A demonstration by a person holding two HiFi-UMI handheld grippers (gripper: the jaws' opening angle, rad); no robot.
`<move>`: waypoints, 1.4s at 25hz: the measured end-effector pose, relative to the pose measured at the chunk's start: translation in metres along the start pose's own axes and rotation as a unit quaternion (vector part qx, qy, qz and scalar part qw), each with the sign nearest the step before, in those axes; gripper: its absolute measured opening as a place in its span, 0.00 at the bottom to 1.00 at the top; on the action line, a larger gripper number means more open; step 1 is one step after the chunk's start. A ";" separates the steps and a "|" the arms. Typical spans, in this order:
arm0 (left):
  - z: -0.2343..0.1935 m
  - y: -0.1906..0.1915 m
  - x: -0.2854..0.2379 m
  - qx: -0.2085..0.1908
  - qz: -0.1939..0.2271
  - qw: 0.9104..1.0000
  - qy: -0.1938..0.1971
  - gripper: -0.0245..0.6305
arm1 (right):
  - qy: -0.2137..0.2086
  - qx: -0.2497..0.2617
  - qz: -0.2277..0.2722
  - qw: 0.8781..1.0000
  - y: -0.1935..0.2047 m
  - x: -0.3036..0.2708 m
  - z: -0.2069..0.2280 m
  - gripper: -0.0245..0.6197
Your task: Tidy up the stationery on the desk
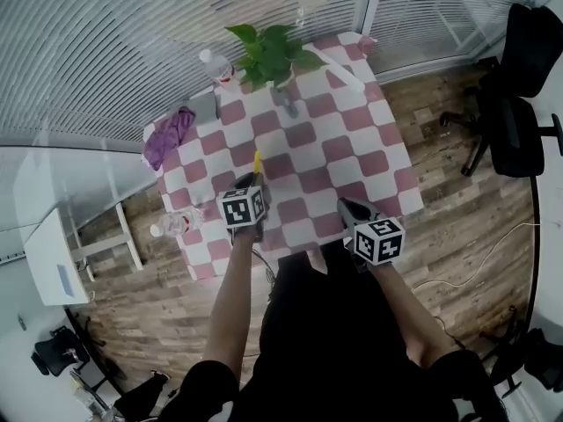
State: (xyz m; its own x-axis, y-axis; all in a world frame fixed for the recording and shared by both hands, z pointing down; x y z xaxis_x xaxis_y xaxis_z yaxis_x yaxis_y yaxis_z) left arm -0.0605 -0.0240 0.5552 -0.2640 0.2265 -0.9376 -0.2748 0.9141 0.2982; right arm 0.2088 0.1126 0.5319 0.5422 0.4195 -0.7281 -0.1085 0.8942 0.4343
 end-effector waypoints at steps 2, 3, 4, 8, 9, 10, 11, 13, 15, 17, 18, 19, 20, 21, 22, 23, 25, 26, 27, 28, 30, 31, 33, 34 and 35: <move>0.002 0.012 0.005 0.040 0.020 0.999 -0.007 0.17 | -0.001 0.006 0.000 1.000 -0.002 0.002 -0.002 0.07; 0.004 0.018 0.007 0.056 0.024 0.998 -0.010 0.17 | -0.002 0.009 -0.001 1.000 -0.002 0.003 -0.003 0.07; 0.007 0.025 0.007 0.070 0.025 0.997 -0.010 0.17 | -0.002 0.012 -0.003 1.000 -0.001 0.004 -0.004 0.07; 0.020 0.050 0.002 0.111 0.007 0.994 0.004 0.17 | 0.000 0.021 -0.013 1.000 0.003 0.006 -0.008 0.07; 0.022 0.055 0.002 0.120 0.003 0.993 0.002 0.17 | -0.001 0.022 -0.015 1.000 0.005 0.007 -0.010 0.07; 0.024 0.058 0.001 0.130 0.001 0.992 -0.001 0.17 | -0.001 0.025 -0.017 1.000 0.006 0.008 -0.011 0.07; 0.026 0.061 0.001 0.141 0.000 0.990 -0.004 0.17 | -0.001 0.028 -0.020 0.999 0.008 0.009 -0.012 0.07; 0.028 0.065 0.000 0.158 0.000 0.987 -0.014 0.17 | 0.000 0.038 -0.028 0.999 0.011 0.010 -0.012 0.07; 0.028 0.068 -0.002 0.167 -0.005 0.985 -0.029 0.17 | 0.001 0.046 -0.035 0.998 0.012 0.010 -0.012 0.07; 0.027 0.071 -0.006 0.173 -0.018 0.984 -0.045 0.17 | 0.002 0.052 -0.040 0.998 0.012 0.010 -0.011 0.07; 0.026 0.073 -0.008 0.176 -0.029 0.983 -0.054 0.17 | 0.002 0.055 -0.043 0.998 0.012 0.010 -0.011 0.07; 0.026 0.075 -0.009 0.177 -0.040 0.981 -0.063 0.17 | 0.002 0.058 -0.045 0.997 0.011 0.011 -0.011 0.07; 0.026 0.077 -0.010 0.176 -0.047 0.981 -0.071 0.17 | 0.002 0.060 -0.047 0.997 0.011 0.011 -0.011 0.07; 0.026 0.077 -0.010 0.176 -0.049 0.980 -0.077 0.17 | 0.002 0.062 -0.049 0.997 0.010 0.010 -0.011 0.07; 0.025 0.078 -0.011 0.177 -0.050 0.980 -0.081 0.17 | 0.001 0.063 -0.051 0.997 0.010 0.010 -0.010 0.07; 0.025 0.078 -0.011 0.180 -0.049 0.979 -0.084 0.17 | 0.001 0.065 -0.053 0.996 0.009 0.010 -0.010 0.07; 0.024 0.079 -0.011 0.190 -0.050 0.977 -0.084 0.17 | 0.000 0.070 -0.058 0.996 0.009 0.009 -0.011 0.07; 0.025 0.080 -0.012 0.195 -0.048 0.976 -0.082 0.17 | -0.001 0.072 -0.060 0.996 0.009 0.010 -0.011 0.07; 0.026 0.081 -0.014 0.197 -0.045 0.976 -0.078 0.17 | -0.002 0.074 -0.062 0.995 0.008 0.010 -0.011 0.07; 0.027 0.080 -0.016 0.197 -0.040 0.977 -0.074 0.17 | -0.003 0.076 -0.064 0.995 0.008 0.010 -0.011 0.07; 0.029 0.079 -0.018 0.198 -0.037 0.977 -0.064 0.17 | -0.005 0.080 -0.067 0.995 0.007 0.009 -0.011 0.07; 0.030 0.079 -0.018 0.198 -0.038 0.978 -0.061 0.17 | -0.006 0.082 -0.068 0.994 0.007 0.009 -0.011 0.07; 0.030 0.080 -0.017 0.194 -0.043 0.978 -0.066 0.17 | -0.009 0.085 -0.071 0.994 0.007 0.008 -0.011 0.07; 0.030 0.080 -0.017 0.191 -0.045 0.978 -0.066 0.17 | -0.011 0.085 -0.072 0.994 0.007 0.007 -0.011 0.07; 0.030 0.081 -0.016 0.188 -0.048 0.979 -0.067 0.17 | -0.012 0.086 -0.072 0.994 0.007 0.007 -0.012 0.07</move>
State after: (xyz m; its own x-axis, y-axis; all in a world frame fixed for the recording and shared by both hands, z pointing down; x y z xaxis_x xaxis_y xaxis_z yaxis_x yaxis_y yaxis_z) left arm -0.0509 0.0567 0.5892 -0.1226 0.1528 -0.9806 0.0739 0.9867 0.1445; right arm 0.2019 0.1238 0.5240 0.5618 0.2829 -0.7774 0.1151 0.9038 0.4121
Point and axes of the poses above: the fingertips, and each gripper's own axes: x backward along the fingers, z to its right, y out of its underside, the point moved 9 cm from there along x, backward along the fingers, and after that the axes turned 15 degrees about -z, right-handed, at the moved point
